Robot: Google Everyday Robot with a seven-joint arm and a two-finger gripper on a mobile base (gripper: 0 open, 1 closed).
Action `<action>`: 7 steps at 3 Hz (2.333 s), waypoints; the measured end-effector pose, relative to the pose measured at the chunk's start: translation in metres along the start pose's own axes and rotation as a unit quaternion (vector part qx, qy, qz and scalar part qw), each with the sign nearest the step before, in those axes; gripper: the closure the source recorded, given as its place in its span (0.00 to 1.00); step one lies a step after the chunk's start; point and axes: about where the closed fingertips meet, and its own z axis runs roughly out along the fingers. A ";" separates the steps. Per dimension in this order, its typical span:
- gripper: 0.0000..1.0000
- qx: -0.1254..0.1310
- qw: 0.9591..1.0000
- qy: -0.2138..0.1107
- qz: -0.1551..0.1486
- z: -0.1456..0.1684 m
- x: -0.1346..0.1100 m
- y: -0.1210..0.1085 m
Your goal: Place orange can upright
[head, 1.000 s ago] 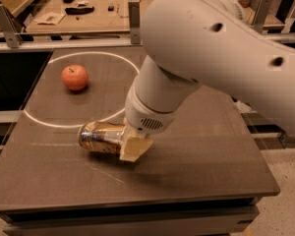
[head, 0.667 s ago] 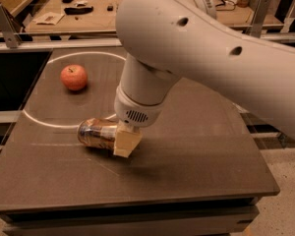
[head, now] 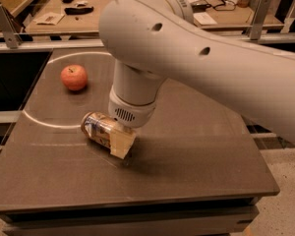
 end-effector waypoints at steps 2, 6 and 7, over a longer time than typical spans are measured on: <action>0.35 0.048 0.995 0.040 0.075 0.007 0.012 -0.021; 0.00 0.045 0.994 -0.006 0.100 -0.019 0.046 -0.067; 0.00 0.025 0.992 -0.018 0.118 -0.024 0.075 -0.084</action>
Offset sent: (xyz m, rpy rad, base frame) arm 0.0290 -0.0302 -0.0170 -0.1532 -0.0441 -0.2600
